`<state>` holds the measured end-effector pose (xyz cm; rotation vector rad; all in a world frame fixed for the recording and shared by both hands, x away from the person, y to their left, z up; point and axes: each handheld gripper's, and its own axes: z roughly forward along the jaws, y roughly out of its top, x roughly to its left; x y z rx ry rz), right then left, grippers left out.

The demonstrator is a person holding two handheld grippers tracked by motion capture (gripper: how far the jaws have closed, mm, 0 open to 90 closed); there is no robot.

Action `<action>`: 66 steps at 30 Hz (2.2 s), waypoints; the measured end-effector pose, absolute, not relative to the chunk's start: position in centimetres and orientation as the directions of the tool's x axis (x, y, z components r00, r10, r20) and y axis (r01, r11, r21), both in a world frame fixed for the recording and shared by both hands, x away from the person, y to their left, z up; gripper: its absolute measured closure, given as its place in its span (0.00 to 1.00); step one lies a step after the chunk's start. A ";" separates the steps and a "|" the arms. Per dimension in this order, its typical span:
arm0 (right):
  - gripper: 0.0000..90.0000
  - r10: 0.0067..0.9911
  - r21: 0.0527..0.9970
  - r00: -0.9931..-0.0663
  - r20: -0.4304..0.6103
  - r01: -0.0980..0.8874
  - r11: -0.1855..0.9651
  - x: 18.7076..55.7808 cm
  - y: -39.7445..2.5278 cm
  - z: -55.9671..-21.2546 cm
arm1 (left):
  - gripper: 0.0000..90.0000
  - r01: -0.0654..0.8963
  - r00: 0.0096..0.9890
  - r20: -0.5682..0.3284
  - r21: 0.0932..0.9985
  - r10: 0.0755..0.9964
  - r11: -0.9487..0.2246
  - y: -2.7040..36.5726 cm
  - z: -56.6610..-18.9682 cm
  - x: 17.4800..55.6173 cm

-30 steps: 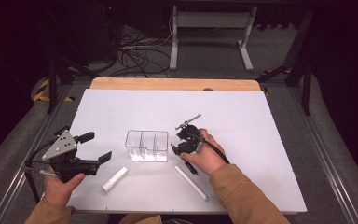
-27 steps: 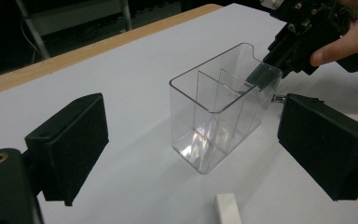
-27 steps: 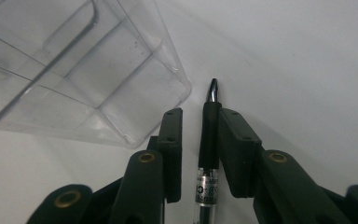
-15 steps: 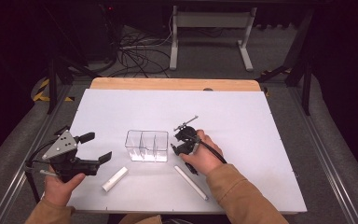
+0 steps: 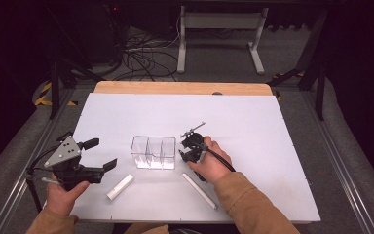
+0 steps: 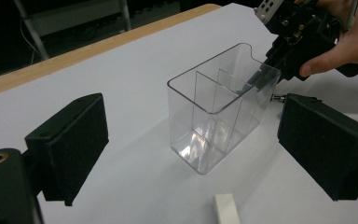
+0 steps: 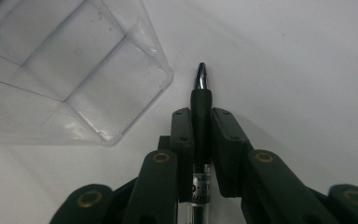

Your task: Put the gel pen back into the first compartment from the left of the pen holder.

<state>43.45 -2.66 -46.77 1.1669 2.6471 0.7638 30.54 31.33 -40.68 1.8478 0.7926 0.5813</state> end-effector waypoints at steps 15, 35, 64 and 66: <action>0.90 0.725 0.501 -0.682 0.095 0.662 0.557 43.6 -3.2 -46.3 | 0.10 0.257 0.670 0.040 0.924 0.741 -0.282 31.3 -40.6 30.5; 0.90 0.705 0.636 -0.700 0.111 0.595 0.491 42.3 -5.4 -43.0 | 0.10 0.259 0.667 0.033 0.926 0.744 -0.274 31.2 -40.6 30.4; 0.90 0.484 0.915 -0.874 0.041 0.227 0.333 39.8 -6.5 -37.6 | 0.10 0.258 0.665 0.034 0.927 0.746 -0.271 31.4 -40.5 30.4; 0.90 0.467 0.932 -0.883 0.043 0.204 0.300 39.6 -6.1 -37.3 | 0.10 0.258 0.665 0.033 0.927 0.746 -0.271 31.4 -40.6 30.4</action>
